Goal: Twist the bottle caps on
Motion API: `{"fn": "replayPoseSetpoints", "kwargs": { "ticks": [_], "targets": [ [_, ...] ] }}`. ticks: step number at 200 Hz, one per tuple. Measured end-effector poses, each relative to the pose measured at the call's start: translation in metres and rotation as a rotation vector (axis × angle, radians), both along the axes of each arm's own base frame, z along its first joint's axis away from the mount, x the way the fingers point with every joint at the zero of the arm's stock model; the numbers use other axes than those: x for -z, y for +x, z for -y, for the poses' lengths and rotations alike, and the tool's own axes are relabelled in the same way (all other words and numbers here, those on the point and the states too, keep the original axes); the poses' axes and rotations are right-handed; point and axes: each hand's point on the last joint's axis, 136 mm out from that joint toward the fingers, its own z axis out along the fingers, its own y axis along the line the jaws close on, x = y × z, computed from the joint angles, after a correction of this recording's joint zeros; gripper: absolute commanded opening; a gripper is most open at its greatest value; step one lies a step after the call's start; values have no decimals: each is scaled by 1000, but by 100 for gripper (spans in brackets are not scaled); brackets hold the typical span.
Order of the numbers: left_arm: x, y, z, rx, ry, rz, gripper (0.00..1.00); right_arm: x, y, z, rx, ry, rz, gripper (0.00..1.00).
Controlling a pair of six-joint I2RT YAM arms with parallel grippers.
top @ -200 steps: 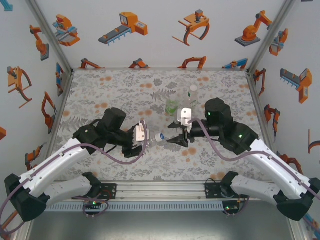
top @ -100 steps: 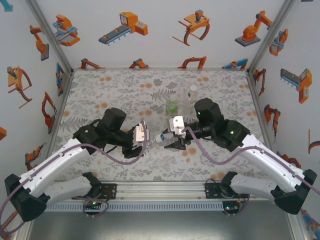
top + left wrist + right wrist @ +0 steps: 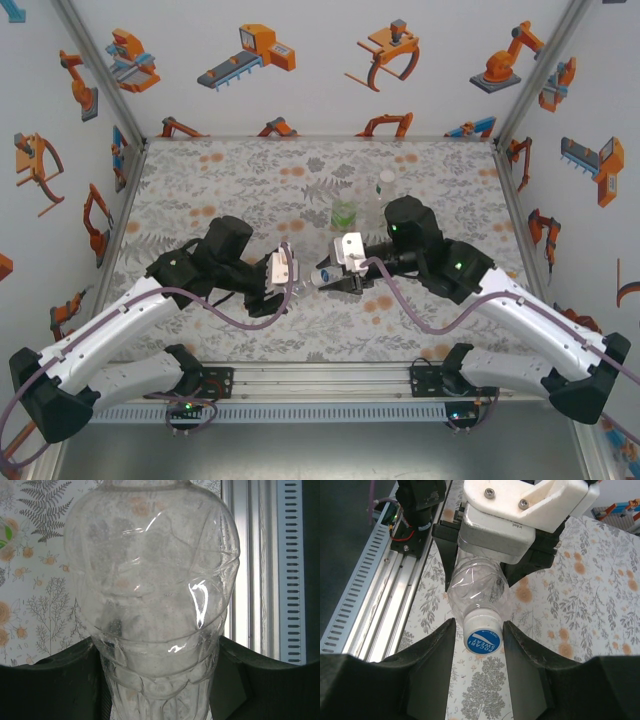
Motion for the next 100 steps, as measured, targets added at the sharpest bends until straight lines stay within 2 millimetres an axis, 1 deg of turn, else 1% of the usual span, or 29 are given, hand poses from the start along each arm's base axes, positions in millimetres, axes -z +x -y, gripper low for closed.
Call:
{"fn": "replayPoseSetpoints", "kwargs": {
  "ticks": [73,85,100],
  "targets": [
    [-2,-1,0,5,-6,-1,0,6,5,-2,21,-21,-4,42],
    [-2,-2,0,5,-8,0,0,8,6,-2,24,-30,-9,39],
    [-2,-2,0,5,-8,1,0,12,6,-2,28,-43,-18,28]
  ]
}}
